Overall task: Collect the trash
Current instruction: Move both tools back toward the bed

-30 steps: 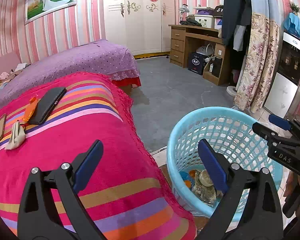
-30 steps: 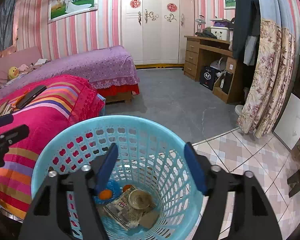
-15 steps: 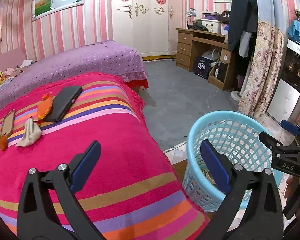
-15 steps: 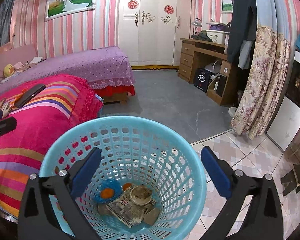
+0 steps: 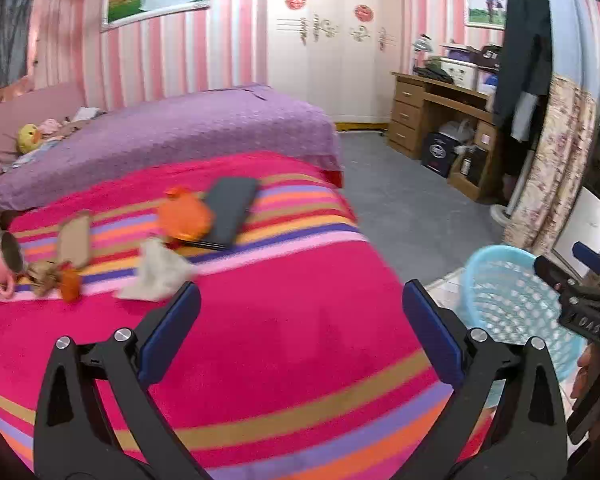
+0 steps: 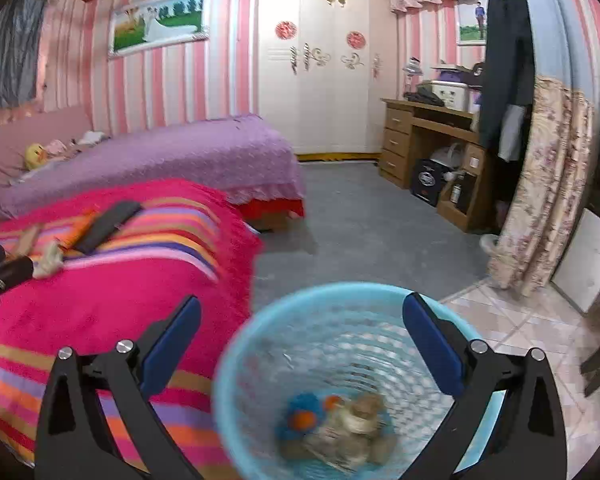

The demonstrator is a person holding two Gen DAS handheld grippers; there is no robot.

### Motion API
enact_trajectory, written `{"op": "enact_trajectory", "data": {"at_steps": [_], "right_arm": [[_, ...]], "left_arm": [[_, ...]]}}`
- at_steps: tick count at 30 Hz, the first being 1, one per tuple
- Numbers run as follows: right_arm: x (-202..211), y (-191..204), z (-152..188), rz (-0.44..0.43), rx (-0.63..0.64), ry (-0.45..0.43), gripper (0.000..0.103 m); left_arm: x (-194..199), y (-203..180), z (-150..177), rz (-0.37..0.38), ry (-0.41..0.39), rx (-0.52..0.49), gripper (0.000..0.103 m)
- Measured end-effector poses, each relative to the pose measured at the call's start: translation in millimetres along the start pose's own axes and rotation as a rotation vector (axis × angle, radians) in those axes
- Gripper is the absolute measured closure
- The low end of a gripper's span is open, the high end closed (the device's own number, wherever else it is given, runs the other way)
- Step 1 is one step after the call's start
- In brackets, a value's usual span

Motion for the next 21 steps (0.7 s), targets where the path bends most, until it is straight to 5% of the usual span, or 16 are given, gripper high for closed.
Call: {"op": "enact_trajectory", "data": {"at_steps": [11, 21], "right_arm": [[-27, 133, -19, -0.173, 0.016, -0.006, 0.005], [-54, 229, -28, -0.260, 0.059, 0.021, 0.005]], "left_arm": [[-6, 150, -11, -0.129, 0.020, 0.087, 0.006], [-30, 237, 17, -0.179, 0.100, 0.217, 0.006]]}}
Point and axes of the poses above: each gripper's, at about its wrist camera, not at the fingertips, and x roughly against the way its jaws point, y to its left, z to its underside, the point moved 4 cm from there along -x, roughly the way its jaws point, and after that the axes turned 1 degree about -z, right-handed, at the moved point
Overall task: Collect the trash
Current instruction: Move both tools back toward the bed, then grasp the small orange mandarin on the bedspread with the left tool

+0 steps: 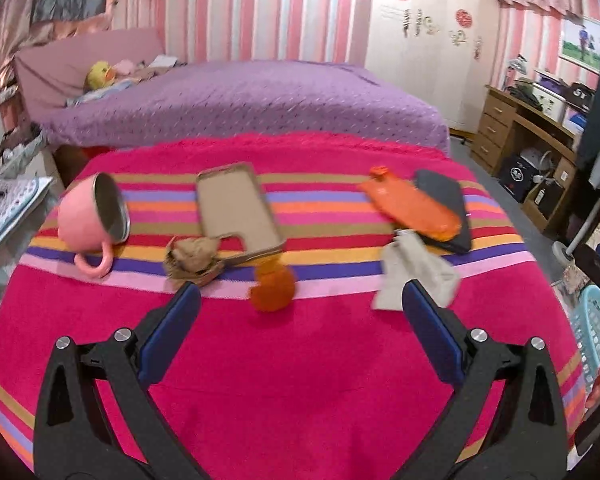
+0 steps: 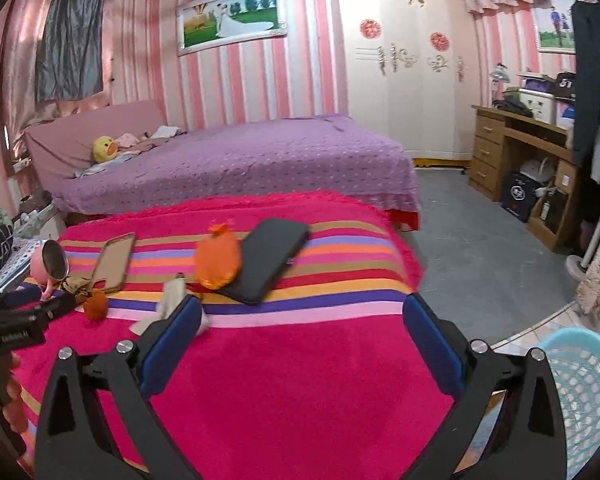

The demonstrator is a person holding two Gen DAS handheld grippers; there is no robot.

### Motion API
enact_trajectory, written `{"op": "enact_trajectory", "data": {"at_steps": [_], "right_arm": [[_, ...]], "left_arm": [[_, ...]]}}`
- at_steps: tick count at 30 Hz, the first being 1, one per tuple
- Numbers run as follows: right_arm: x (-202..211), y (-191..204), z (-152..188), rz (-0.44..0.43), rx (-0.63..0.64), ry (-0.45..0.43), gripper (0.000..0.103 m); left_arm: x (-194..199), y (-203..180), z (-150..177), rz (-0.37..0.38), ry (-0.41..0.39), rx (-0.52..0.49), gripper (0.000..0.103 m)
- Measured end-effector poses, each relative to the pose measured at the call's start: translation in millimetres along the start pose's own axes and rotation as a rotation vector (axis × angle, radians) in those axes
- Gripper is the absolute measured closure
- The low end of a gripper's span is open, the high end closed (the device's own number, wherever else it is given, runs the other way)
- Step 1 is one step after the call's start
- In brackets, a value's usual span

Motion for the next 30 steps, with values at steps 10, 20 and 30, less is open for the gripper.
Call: {"op": "enact_trajectory", "data": {"at_steps": [10, 20, 30], "right_arm": [[-51, 37, 21, -0.003, 0.062, 0.102, 0.005], [-59, 27, 14, 0.021, 0.053, 0.118, 0.005], [-69, 36, 21, -0.002, 0.072, 0.162, 0.005]], "left_arm": [[-40, 22, 19, -0.026, 0.087, 0.019, 0.006], [-71, -1, 6, -0.009, 0.133, -0.040, 0.049], [-63, 14, 15, -0.007, 0.147, -0.020, 0.078]]}}
Point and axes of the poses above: each gripper's, at about its wrist camera, not at the fingertips, and x roughly against the way its jaws point, y to its left, z to its underside, the point moved 4 cm from there along -x, roughly the way its jaws point, and after that the axes turned 1 degree about -z, right-handed, at the moved point
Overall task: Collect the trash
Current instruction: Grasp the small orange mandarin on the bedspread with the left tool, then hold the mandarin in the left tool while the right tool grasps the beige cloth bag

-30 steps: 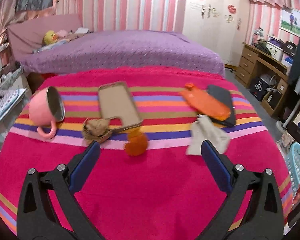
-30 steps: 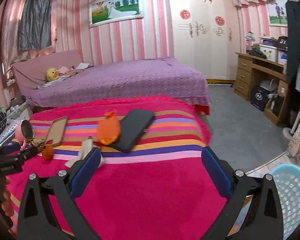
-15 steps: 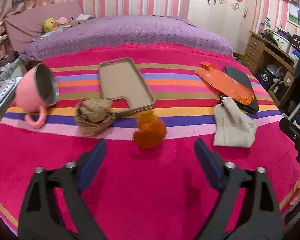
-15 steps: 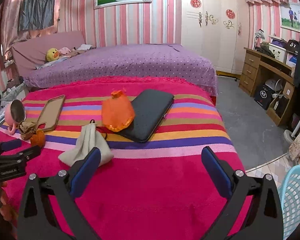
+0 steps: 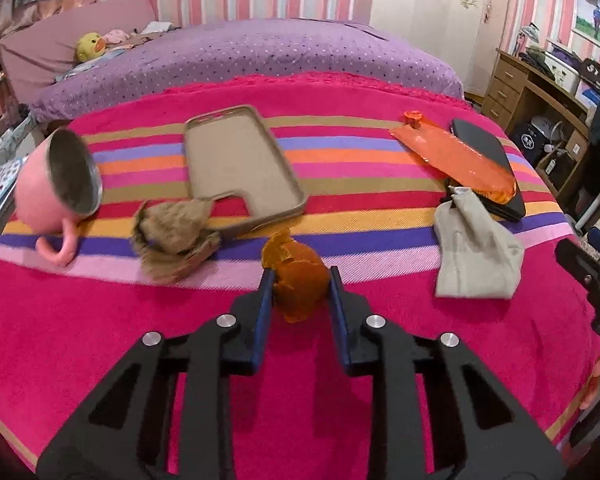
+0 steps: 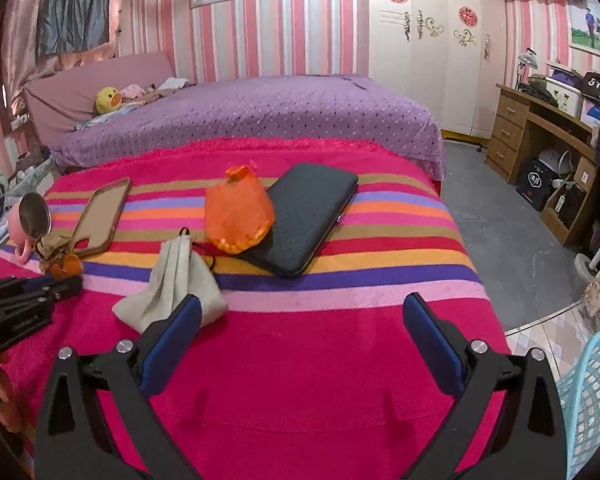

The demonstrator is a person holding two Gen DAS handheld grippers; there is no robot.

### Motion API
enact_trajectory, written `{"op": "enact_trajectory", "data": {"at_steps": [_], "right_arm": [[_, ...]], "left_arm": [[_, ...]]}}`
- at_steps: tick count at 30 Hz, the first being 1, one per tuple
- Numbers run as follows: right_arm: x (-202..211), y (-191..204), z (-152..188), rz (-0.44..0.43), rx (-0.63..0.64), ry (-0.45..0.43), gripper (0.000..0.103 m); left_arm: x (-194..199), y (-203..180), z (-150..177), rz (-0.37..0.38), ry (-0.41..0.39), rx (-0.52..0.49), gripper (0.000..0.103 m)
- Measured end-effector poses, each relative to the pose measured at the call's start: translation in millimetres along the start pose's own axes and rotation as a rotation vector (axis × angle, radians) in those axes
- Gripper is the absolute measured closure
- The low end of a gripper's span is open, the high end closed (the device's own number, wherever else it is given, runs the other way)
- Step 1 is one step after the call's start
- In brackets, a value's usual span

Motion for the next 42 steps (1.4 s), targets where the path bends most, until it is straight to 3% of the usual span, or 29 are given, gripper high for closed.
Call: {"op": "enact_trajectory", "data": {"at_steps": [14, 18, 19, 22, 26, 29, 37, 42], "right_arm": [[-13, 60, -3, -0.049, 0.074, 0.025, 0.005], [-30, 73, 0, -0.069, 0.092, 0.091, 0.005], [-36, 76, 2, -0.068, 0.102, 0.117, 0.008], [-42, 81, 7, -0.095, 0.117, 0.147, 0.030], [-38, 82, 6, -0.123, 0.118, 0.129, 0.052], [-33, 85, 5, -0.151, 0.135, 0.107, 0.063], [-13, 80, 6, -0.168, 0.127, 0.048, 0.081], [-3, 66, 10, -0.173, 0.103, 0.038, 0.083]], "left_arm": [[16, 47, 17, -0.037, -0.006, 0.046, 0.078], [14, 53, 17, -0.044, -0.002, 0.060, 0.078], [13, 54, 17, -0.042, 0.000, 0.064, 0.078], [12, 55, 17, -0.036, 0.003, 0.074, 0.078], [12, 52, 16, -0.038, 0.001, 0.071, 0.078], [13, 52, 16, -0.037, -0.001, 0.069, 0.078], [19, 50, 15, -0.049, -0.024, 0.064, 0.078], [22, 43, 15, -0.049, -0.035, 0.050, 0.079]]}}
Point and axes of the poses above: each gripper's, at about its wrist camera, not at the fingertips, and x roughly against the way its jaws point, y to its left, z to its underside, the point moved 4 cm from there along -x, roughly the way its jaws point, and after that the axes turned 1 degree about -z, right-handed, at the moved point
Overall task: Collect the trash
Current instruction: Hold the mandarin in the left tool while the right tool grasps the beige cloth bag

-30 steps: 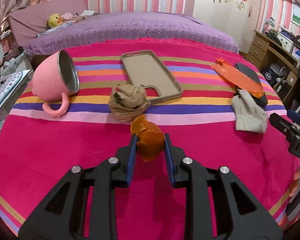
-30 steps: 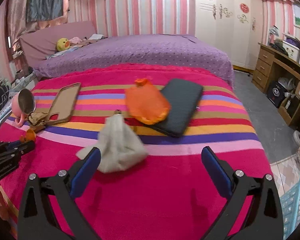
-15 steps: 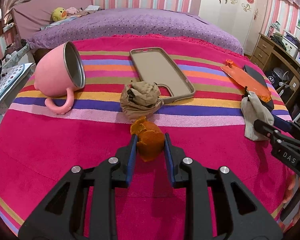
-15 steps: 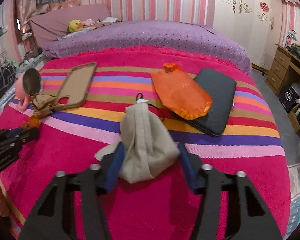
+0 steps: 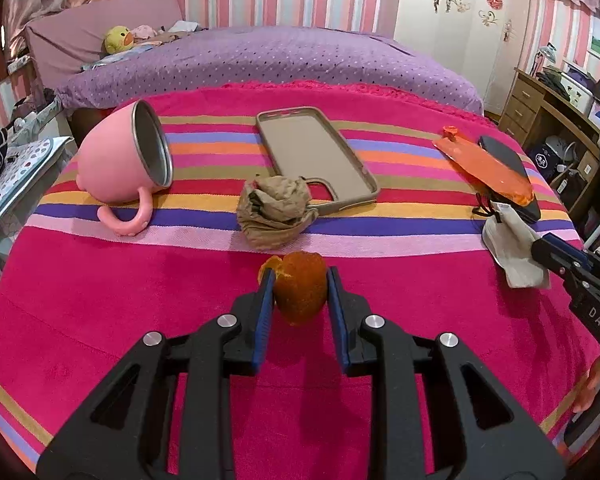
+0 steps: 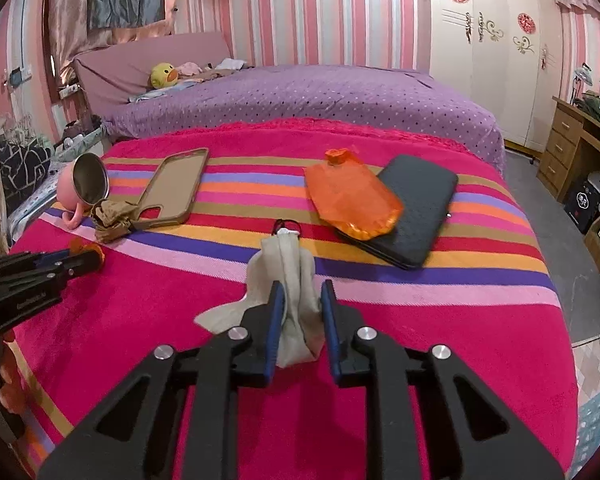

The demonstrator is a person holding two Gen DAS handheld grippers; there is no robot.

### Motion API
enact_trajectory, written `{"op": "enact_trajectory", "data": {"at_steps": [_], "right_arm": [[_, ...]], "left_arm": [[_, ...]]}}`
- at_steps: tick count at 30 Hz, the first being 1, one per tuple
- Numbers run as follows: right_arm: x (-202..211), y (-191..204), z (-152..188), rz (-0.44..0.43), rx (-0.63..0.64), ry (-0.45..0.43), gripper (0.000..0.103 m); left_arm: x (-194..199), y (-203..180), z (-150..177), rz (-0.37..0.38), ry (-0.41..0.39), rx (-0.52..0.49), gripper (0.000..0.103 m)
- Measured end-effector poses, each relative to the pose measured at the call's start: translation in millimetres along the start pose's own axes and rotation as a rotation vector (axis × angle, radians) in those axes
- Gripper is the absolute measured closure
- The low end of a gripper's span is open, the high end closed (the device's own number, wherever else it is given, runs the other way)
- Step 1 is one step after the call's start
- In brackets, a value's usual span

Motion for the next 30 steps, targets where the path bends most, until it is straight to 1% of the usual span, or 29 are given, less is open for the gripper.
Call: {"op": "enact_trajectory", "data": {"at_steps": [1, 3, 4, 5, 7, 8, 14, 16, 17, 18, 20, 21, 22, 23, 26, 30], "right_arm": [[1, -1, 1, -0.002, 0.001, 0.001, 0.083], [2, -1, 1, -0.002, 0.005, 0.002, 0.079], [2, -2, 2, 0.011, 0.008, 0.003, 0.074], [1, -1, 2, 0.016, 0.012, 0.009, 0.057], [-3, 1, 1, 0.033, 0.020, 0.021, 0.037], [-4, 1, 1, 0.036, 0.023, 0.027, 0.037], [-24, -2, 5, 0.036, 0.009, 0.113, 0.037], [-25, -2, 6, 0.032, 0.007, 0.122, 0.038], [-26, -1, 7, 0.019, 0.007, 0.125, 0.044], [-26, -1, 7, 0.008, 0.007, 0.125, 0.047], [-25, 0, 7, -0.001, 0.009, 0.119, 0.059], [-24, 1, 7, -0.007, 0.011, 0.116, 0.062], [-23, 2, 7, -0.017, 0.014, 0.110, 0.070], [-21, 4, 7, -0.022, 0.019, 0.102, 0.075], [-13, 4, 5, -0.028, 0.020, 0.068, 0.082], [1, 0, 3, -0.024, 0.010, 0.020, 0.083]], "left_arm": [[1, -2, 1, 0.000, 0.000, -0.001, 0.079], [2, -5, 2, 0.004, 0.000, 0.000, 0.079], [2, -5, 2, 0.006, 0.000, -0.002, 0.079], [2, -7, 2, 0.006, -0.001, -0.007, 0.079], [3, -8, 3, 0.006, -0.002, -0.017, 0.079], [2, -9, 4, 0.005, -0.002, -0.019, 0.079], [0, -9, 4, 0.003, -0.001, -0.023, 0.079], [0, -10, 4, 0.001, -0.002, -0.024, 0.079], [0, -10, 4, 0.001, -0.002, -0.023, 0.079], [0, -10, 4, 0.001, -0.002, -0.022, 0.079], [0, -10, 4, 0.000, -0.002, -0.021, 0.079], [0, -11, 4, -0.001, -0.002, -0.021, 0.079], [0, -11, 4, -0.001, -0.003, -0.021, 0.079], [0, -11, 4, -0.001, -0.003, -0.022, 0.079], [1, -12, 3, -0.001, -0.007, -0.027, 0.079], [6, -14, 3, 0.004, -0.016, -0.027, 0.079]]}}
Point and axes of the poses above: each gripper's, at about its wrist camera, not at the fingertips, and x roughly against the way its jaws point, y to its left, z to its underside, the point moved 4 cm from there along -x, roughly the way its jaws point, and after that the axes turned 1 degree about -z, right-handed, at the moved point
